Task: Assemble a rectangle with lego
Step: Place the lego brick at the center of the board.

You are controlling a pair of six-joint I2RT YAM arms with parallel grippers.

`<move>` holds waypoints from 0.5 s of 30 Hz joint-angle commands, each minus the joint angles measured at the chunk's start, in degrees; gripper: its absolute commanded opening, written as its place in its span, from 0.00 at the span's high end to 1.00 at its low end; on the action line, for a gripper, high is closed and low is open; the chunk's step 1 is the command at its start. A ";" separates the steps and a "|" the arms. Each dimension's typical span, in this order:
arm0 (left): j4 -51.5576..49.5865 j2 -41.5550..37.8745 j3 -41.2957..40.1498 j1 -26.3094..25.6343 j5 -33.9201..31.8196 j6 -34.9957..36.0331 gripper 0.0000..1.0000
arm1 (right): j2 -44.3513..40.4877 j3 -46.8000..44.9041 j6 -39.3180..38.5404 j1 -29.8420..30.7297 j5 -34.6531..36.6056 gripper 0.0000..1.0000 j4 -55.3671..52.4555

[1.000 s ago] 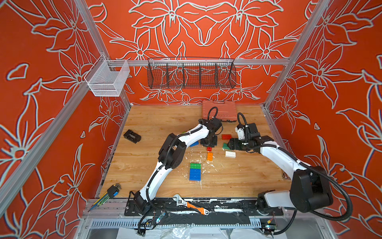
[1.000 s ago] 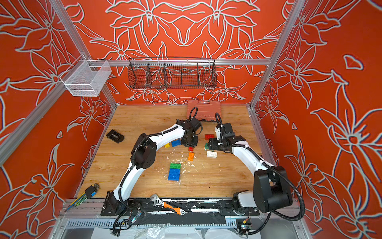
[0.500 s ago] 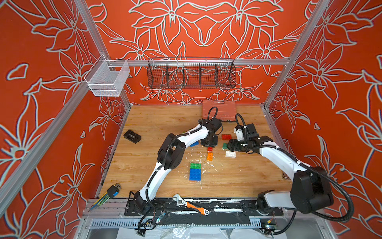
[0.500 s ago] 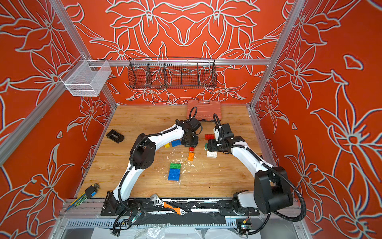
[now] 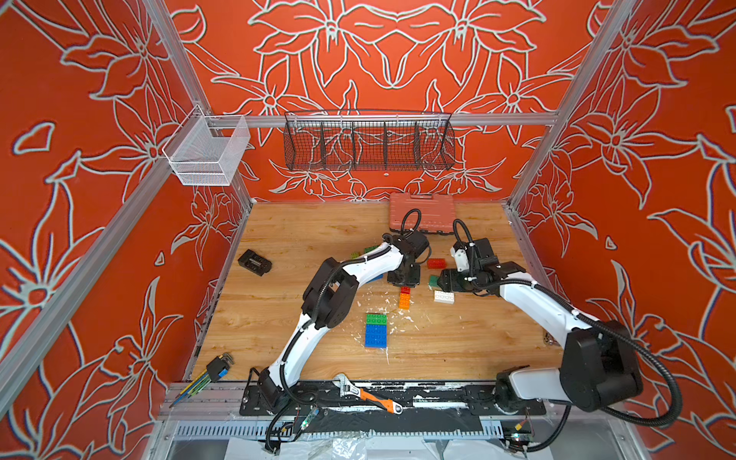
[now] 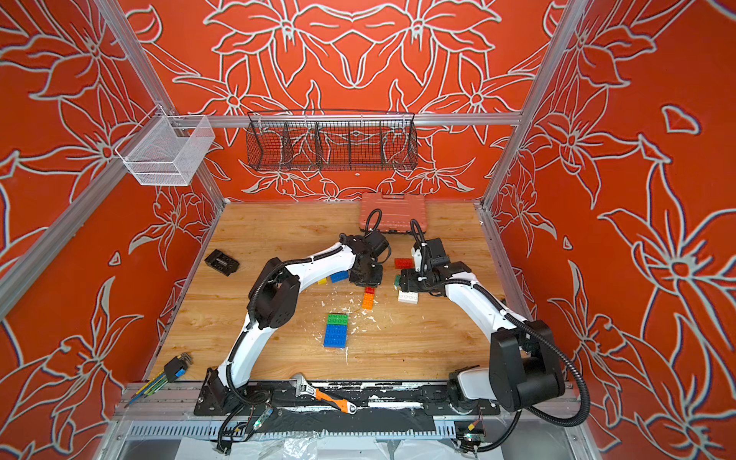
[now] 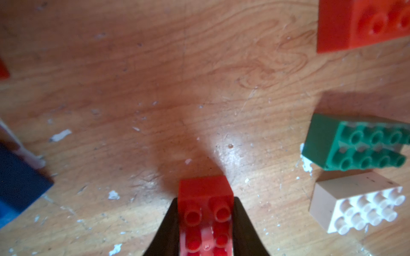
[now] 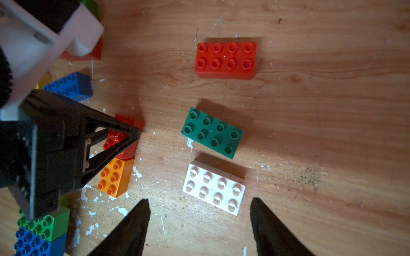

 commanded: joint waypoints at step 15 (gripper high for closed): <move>-1.01 -1.92 -1.20 -1.04 -0.47 -0.26 0.78 | -0.91 -0.69 -0.87 0.75 0.81 0.26 -0.69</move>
